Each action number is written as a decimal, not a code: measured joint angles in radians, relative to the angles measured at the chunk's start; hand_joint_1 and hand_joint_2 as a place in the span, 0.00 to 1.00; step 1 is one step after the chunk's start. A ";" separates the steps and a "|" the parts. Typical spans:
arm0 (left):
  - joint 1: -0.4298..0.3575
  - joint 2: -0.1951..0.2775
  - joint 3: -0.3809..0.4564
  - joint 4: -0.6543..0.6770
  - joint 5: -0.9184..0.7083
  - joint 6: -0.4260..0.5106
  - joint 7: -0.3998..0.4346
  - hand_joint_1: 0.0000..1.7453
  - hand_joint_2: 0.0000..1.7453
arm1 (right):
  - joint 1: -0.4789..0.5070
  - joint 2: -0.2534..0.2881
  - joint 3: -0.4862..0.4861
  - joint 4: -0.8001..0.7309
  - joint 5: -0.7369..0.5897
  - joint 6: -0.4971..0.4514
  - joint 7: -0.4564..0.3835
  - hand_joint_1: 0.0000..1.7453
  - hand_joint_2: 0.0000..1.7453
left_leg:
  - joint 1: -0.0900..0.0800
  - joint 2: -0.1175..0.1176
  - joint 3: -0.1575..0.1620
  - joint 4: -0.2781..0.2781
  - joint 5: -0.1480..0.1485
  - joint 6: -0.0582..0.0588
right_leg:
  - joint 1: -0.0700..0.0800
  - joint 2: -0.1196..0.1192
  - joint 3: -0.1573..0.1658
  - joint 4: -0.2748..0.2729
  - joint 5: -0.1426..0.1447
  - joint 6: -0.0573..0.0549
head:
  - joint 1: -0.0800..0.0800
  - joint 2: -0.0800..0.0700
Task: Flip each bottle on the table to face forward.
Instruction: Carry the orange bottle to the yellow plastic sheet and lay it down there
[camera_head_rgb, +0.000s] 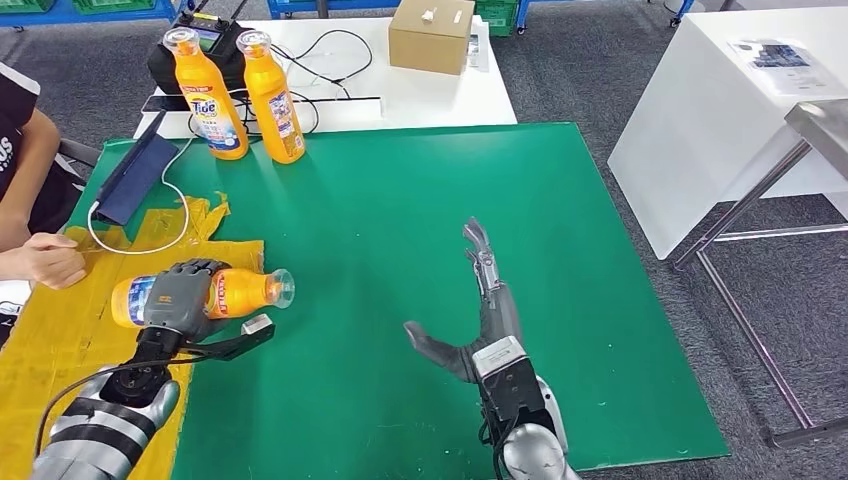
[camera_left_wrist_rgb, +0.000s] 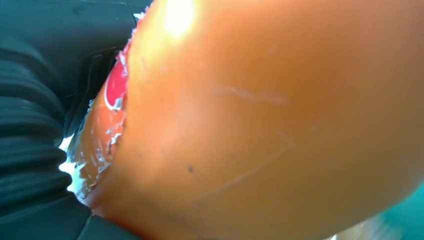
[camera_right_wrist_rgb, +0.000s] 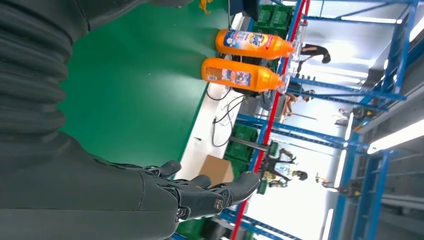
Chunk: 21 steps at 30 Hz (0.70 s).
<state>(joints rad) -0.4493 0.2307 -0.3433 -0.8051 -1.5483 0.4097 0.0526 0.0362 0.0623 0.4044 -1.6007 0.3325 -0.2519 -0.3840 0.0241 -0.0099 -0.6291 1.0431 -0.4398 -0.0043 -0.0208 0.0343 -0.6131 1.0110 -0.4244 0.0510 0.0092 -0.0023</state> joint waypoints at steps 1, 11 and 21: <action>-0.010 0.005 -0.002 0.035 0.005 -0.001 -0.002 1.00 1.00 | 0.000 -0.001 -0.008 0.000 -0.010 0.006 0.001 0.00 1.00 | 0.000 0.000 0.000 0.000 0.000 0.000 | 0.000 0.000 0.000 0.000 0.000 0.000 | 0.000 0.000; -0.085 0.012 -0.007 0.232 0.030 0.045 0.041 0.00 1.00 | 0.005 -0.004 -0.029 0.000 -0.001 0.005 0.011 0.00 1.00 | 0.000 0.000 0.000 0.000 0.000 0.000 | 0.000 -0.001 0.000 0.000 0.000 0.000 | 0.000 0.000; -0.046 0.001 0.021 0.218 0.133 0.110 -0.110 0.00 1.00 | 0.020 -0.009 -0.040 0.000 0.004 0.000 0.028 0.00 1.00 | 0.000 -0.001 0.000 0.000 0.000 0.000 | 0.000 -0.001 0.000 0.000 0.000 0.000 | 0.000 0.000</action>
<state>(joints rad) -0.4953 0.2321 -0.3219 -0.5867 -1.4153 0.5196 -0.0576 0.0566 0.0532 0.3647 -1.6011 0.3361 -0.2516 -0.3561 0.0244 -0.0106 -0.6292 1.0430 -0.4399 -0.0048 -0.0207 0.0338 -0.6126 1.0107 -0.4245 0.0510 0.0093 -0.0023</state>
